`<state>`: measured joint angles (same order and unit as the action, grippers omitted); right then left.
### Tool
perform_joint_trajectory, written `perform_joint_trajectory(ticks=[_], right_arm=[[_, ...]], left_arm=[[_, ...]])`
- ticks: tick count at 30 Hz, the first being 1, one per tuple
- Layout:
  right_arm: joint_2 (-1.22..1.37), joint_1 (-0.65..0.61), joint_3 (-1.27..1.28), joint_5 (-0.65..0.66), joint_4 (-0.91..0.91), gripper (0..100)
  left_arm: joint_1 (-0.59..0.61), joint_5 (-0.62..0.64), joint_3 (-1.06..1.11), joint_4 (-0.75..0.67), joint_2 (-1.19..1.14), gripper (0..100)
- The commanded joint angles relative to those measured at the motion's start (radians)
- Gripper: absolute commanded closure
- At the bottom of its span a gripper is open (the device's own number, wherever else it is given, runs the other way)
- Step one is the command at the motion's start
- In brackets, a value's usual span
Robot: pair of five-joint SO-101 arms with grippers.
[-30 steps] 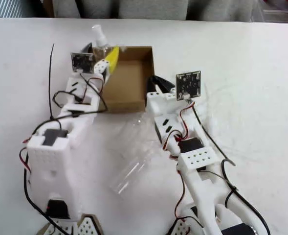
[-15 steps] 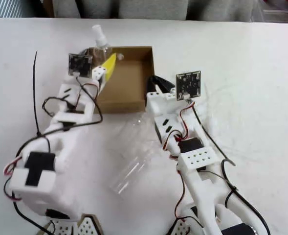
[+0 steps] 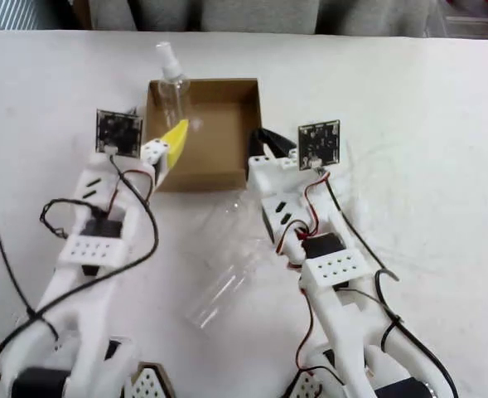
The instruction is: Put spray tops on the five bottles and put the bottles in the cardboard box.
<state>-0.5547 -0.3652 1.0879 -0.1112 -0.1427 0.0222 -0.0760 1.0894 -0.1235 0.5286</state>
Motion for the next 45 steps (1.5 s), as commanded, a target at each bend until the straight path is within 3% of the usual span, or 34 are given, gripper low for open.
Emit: perform_joint_trajectory(ticks=[1, 4, 10, 16, 23, 26, 34, 45], right_arm=[[-0.004, 0.012, -0.040, 0.012, -0.015, 98.2], [-0.004, 0.012, -0.040, 0.012, -0.015, 98.2], [-0.004, 0.012, -0.032, 0.012, -0.015, 98.2], [-0.005, 0.010, -0.040, 0.049, 0.058, 98.1], [-0.005, 0.012, -0.213, 0.124, 0.433, 98.1], [-0.004, 0.012, -0.292, 0.126, 0.590, 98.1], [0.022, 0.004, -0.419, 0.209, 0.796, 98.1], [0.384, 0.013, -0.740, 0.219, 1.004, 97.9]], left_arm=[[-0.010, 0.057, -0.011, 0.184, 0.160, 69], [-0.010, 0.106, -0.015, 0.298, 0.245, 73], [-0.002, 0.114, -0.011, 0.377, 0.383, 98], [0.036, 0.117, -0.011, 0.511, 0.427, 98], [0.124, 0.110, -0.008, 0.855, 0.426, 98], [0.163, 0.109, -0.006, 0.927, 0.426, 98], [0.289, 0.035, 0.092, 0.795, 0.334, 98], [0.331, 0.032, -0.218, 0.783, -0.189, 98]])
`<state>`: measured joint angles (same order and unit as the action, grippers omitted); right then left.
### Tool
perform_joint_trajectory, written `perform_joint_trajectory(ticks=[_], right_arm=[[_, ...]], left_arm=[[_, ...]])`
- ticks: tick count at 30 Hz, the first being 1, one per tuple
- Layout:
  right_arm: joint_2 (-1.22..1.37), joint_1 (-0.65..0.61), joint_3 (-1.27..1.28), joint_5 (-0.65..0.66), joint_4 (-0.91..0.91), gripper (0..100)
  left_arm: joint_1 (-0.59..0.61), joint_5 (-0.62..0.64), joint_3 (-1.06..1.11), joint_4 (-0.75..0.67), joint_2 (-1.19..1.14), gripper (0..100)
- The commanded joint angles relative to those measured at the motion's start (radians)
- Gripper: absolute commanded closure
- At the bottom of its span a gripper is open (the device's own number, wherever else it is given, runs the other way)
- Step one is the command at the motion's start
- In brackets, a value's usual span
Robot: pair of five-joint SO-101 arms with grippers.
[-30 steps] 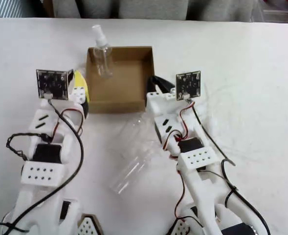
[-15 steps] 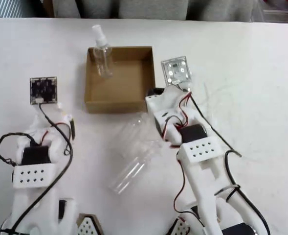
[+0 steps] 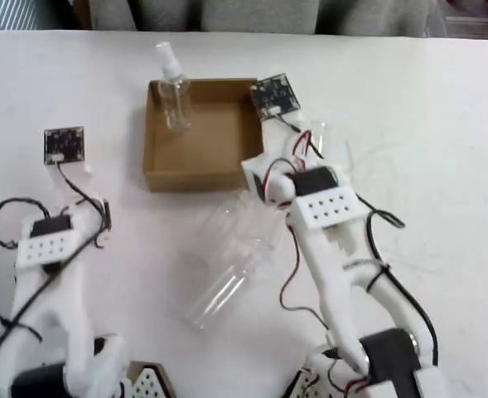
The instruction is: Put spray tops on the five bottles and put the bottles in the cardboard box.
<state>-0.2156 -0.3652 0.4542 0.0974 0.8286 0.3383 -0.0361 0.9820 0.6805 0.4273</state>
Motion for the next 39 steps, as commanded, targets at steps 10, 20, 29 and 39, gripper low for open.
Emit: perform_joint_trajectory(ticks=[10, 20, 29, 39], right_arm=[[0.189, 0.031, -0.245, 0.051, 0.093, 87.2], [0.364, 0.031, -0.374, 0.052, 0.093, 86.8], [0.478, 0.021, -0.443, 0.057, 0.101, 87.1], [0.479, -0.007, -0.476, 0.058, 0.239, 87.2]], left_arm=[[0.088, 0.029, -0.431, 0.055, -0.453, 98], [0.111, 0.089, -0.623, 0.186, -0.613, 98], [0.111, 0.089, -0.623, 0.186, -0.613, 98], [0.110, 0.087, -0.620, 0.186, -0.613, 98]])
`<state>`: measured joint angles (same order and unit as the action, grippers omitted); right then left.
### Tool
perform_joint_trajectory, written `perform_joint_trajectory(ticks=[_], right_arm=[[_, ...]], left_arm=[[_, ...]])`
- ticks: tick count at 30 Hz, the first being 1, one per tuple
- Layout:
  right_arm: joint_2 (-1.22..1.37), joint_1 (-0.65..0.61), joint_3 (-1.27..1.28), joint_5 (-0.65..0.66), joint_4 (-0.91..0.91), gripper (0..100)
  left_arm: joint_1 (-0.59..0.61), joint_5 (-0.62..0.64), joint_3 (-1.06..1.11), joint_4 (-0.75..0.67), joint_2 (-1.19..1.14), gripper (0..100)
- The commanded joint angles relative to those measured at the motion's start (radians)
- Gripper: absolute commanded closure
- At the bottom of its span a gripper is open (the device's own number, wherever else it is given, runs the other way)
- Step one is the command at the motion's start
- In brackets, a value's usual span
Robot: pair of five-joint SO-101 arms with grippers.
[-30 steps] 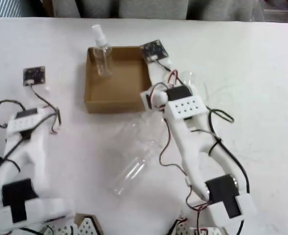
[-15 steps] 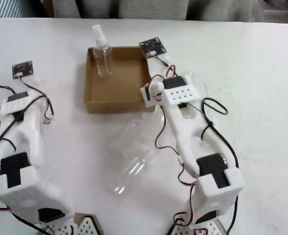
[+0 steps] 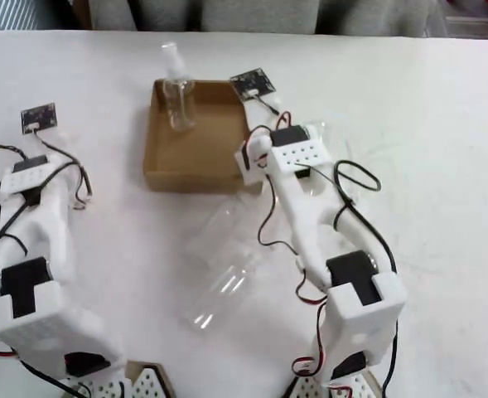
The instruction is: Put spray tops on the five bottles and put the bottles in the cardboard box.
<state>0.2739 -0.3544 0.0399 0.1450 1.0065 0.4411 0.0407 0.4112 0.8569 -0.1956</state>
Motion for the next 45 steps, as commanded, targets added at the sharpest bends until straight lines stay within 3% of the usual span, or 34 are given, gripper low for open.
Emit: perform_joint_trajectory(ticks=[1, 15, 35, 40, 45], right_arm=[[-0.007, -0.018, -0.077, 0.011, 0.082, 87.2], [-0.004, -0.031, -0.104, 0.064, 0.120, 87.2], [0.104, -0.087, -0.107, 0.063, 0.001, 87.3], [0.104, -0.084, -0.107, 0.066, 0.001, 98.4], [0.104, -0.081, -0.107, 0.072, 0.007, 97.4]], left_arm=[[0.007, 0.011, -0.049, 0.009, 0.010, 98], [0.005, 0.009, -0.049, 0.009, 0.010, 98], [0.005, 0.009, -0.048, 0.012, 0.010, 98], [0.005, 0.009, -0.048, 0.012, 0.010, 98], [0.005, 0.009, -0.048, 0.014, 0.010, 98]])
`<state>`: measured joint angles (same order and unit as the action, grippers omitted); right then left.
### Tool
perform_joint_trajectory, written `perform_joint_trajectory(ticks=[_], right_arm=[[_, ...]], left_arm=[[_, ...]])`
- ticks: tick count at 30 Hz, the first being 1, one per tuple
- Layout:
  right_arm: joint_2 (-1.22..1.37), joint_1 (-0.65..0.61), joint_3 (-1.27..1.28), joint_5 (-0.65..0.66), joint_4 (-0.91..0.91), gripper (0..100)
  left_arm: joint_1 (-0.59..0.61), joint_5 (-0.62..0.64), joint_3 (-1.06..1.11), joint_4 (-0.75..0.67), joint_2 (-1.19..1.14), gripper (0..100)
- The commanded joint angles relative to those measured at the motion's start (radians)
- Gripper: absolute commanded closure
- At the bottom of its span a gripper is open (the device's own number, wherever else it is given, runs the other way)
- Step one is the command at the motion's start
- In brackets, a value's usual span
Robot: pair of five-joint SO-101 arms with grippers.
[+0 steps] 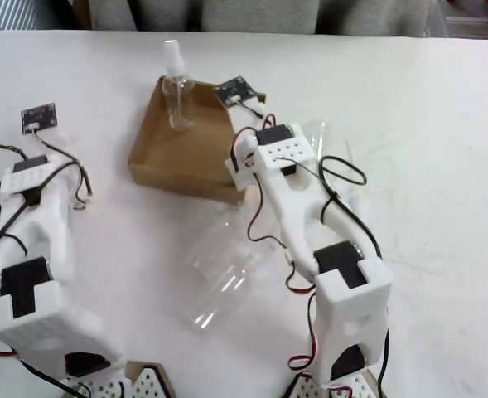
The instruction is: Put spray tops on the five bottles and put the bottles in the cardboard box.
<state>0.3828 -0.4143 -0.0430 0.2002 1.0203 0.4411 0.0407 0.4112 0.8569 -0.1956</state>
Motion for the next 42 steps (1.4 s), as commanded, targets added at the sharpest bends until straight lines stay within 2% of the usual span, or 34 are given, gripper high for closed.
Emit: perform_joint_trajectory(ticks=[1, 6, 15, 26, 39, 42], right_arm=[[-0.005, -0.021, -0.025, 0.017, -0.007, 98.2], [-0.004, 0.008, -0.044, 0.035, 0.005, 98.3], [0.004, 0.039, -0.098, 0.249, 0.079, 98.3], [-0.005, 0.036, -0.098, 0.394, 0.145, 98.3], [-0.007, 0.036, -0.098, 0.410, 0.162, 98.3], [-0.018, 0.031, -0.097, 0.453, 0.180, 98.3]], left_arm=[[0.005, 0.009, -0.048, 0.014, 0.010, 98], [0.005, 0.009, -0.048, 0.014, 0.010, 98], [0.005, 0.009, -0.048, 0.014, 0.010, 98], [0.005, 0.008, -0.048, 0.014, 0.010, 98], [0.005, 0.008, -0.048, 0.012, 0.010, 98], [0.005, 0.008, -0.048, 0.012, 0.010, 98]])
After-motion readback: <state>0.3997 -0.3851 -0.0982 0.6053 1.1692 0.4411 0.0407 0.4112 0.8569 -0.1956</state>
